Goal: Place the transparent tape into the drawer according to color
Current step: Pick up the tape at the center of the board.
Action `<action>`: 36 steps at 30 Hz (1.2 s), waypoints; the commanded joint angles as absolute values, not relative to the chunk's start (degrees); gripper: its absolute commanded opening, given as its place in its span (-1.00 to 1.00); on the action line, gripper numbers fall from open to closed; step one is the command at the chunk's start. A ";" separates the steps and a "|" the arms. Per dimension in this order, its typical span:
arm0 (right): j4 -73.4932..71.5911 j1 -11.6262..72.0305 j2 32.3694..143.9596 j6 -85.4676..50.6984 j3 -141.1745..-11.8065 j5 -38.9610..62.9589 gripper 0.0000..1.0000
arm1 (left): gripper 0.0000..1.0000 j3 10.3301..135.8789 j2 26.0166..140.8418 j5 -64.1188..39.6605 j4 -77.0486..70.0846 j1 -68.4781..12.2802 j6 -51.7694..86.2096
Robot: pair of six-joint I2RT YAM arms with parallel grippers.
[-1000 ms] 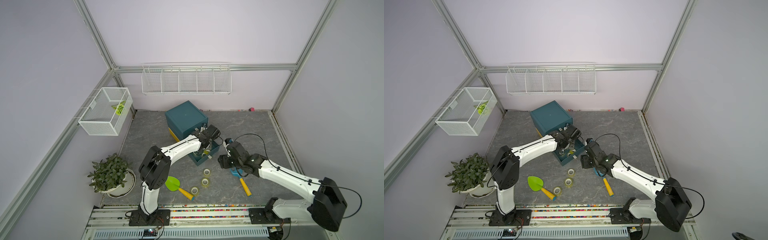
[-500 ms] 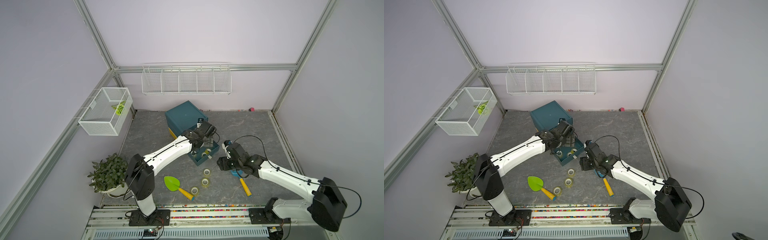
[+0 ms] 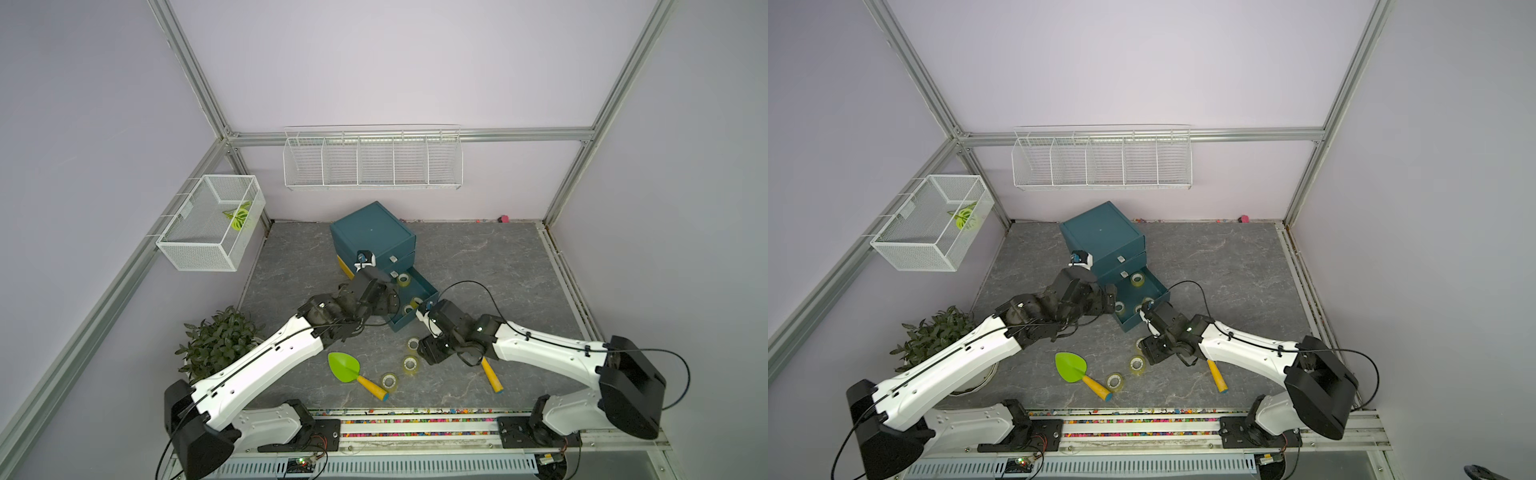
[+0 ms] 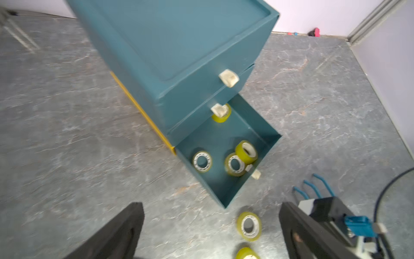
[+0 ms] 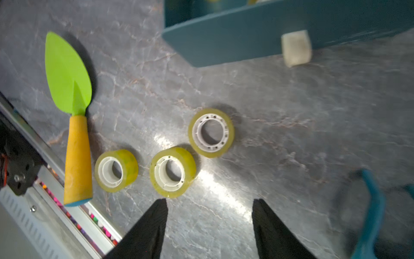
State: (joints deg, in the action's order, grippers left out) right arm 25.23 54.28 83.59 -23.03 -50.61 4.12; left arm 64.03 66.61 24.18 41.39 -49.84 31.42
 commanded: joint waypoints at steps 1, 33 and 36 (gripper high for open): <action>29.49 57.33 87.52 -18.43 -53.55 5.97 0.31 | 1.00 62.04 63.34 30.26 43.49 -49.75 32.47; 35.68 62.58 104.69 -15.41 -65.51 -3.97 0.19 | 1.00 59.33 62.50 33.59 45.85 -48.12 32.69; 35.61 62.58 104.74 -15.93 -65.80 -5.64 0.12 | 1.00 59.16 62.66 33.31 45.76 -47.99 32.78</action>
State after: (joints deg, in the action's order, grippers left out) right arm 34.15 62.28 103.96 -15.75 -64.84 -3.05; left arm 59.81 62.28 33.98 45.80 -48.36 32.73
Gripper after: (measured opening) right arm 0.570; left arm 0.997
